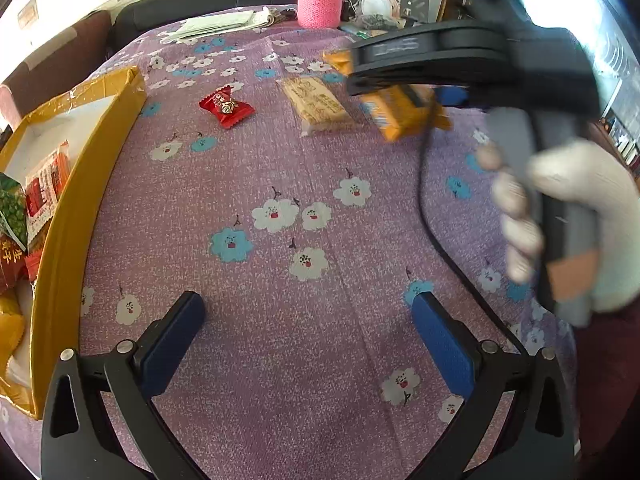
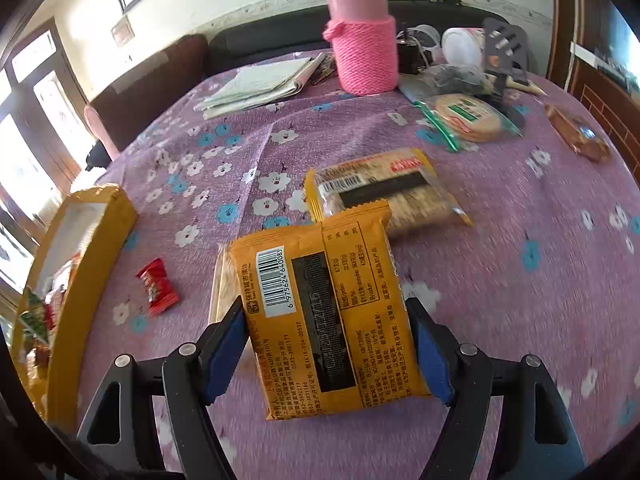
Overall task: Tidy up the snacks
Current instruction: 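Grasp the beige biscuit bar with the left gripper while the right holds the orange pack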
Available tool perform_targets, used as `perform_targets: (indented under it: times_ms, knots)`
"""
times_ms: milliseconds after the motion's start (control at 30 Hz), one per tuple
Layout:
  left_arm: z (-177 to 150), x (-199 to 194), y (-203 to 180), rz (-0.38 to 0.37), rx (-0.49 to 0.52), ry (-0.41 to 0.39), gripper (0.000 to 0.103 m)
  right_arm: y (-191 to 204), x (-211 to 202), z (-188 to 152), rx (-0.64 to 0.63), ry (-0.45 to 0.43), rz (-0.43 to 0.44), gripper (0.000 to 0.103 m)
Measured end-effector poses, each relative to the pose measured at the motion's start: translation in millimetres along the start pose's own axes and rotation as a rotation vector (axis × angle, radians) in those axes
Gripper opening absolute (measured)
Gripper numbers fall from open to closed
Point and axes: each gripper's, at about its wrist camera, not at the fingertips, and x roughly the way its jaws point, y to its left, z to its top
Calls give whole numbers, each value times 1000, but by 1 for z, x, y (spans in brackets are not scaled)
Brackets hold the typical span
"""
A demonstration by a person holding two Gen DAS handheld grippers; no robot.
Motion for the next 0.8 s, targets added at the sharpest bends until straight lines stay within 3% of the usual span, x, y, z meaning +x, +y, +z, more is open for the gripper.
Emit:
perform_targets:
  times_ms: [300, 433, 600, 733, 767, 800]
  knots:
    - [1, -1, 1, -2, -16, 2, 103, -36, -52, -24, 106, -86, 89, 77]
    - [5, -7, 10, -76, -85, -15, 100, -49, -56, -25, 150, -98, 111, 77]
    - [23, -34, 10, -67, -57, -134, 99, -59, -53, -25, 186, -89, 120, 77]
    - [52, -39, 21, -76, -50, -174, 99, -61, -53, -27, 191, -91, 116, 77]
    - [61, -36, 24, -97, -51, -182, 95, -61, -53, -27, 187, -92, 112, 77]
    - [68, -32, 25, -108, -54, -177, 85, -61, -53, -27, 185, -91, 110, 77]
